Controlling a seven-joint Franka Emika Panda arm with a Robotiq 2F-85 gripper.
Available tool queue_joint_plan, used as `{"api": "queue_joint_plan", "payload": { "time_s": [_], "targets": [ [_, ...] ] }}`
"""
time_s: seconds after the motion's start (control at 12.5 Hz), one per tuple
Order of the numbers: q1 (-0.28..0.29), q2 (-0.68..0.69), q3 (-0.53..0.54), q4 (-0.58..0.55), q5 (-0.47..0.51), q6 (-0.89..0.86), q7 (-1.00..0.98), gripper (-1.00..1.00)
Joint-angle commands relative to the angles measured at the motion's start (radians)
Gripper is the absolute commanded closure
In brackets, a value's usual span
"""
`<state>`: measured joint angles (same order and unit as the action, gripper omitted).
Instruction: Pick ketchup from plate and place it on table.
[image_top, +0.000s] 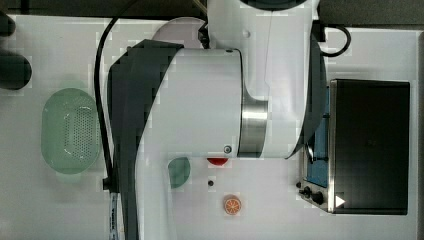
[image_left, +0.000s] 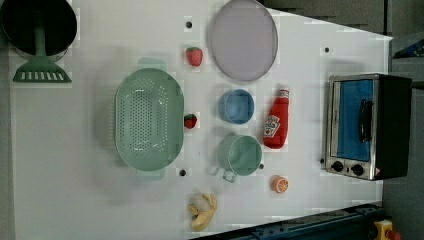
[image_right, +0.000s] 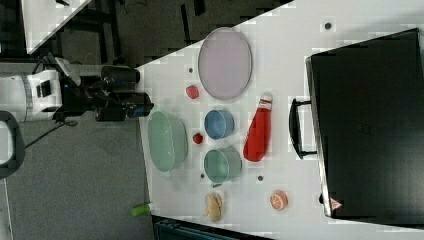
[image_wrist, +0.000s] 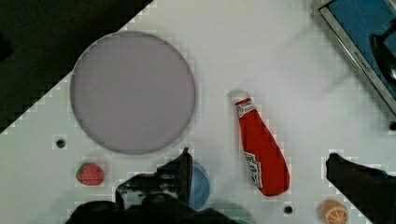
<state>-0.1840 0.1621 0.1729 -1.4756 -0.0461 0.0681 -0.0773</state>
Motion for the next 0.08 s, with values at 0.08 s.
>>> {"api": "queue_joint_plan", "payload": {
  "time_s": [0.08],
  "targets": [
    [0.007, 0.005, -0.001, 0.045, -0.002, -0.092, 0.052, -1.0]
  ]
}}
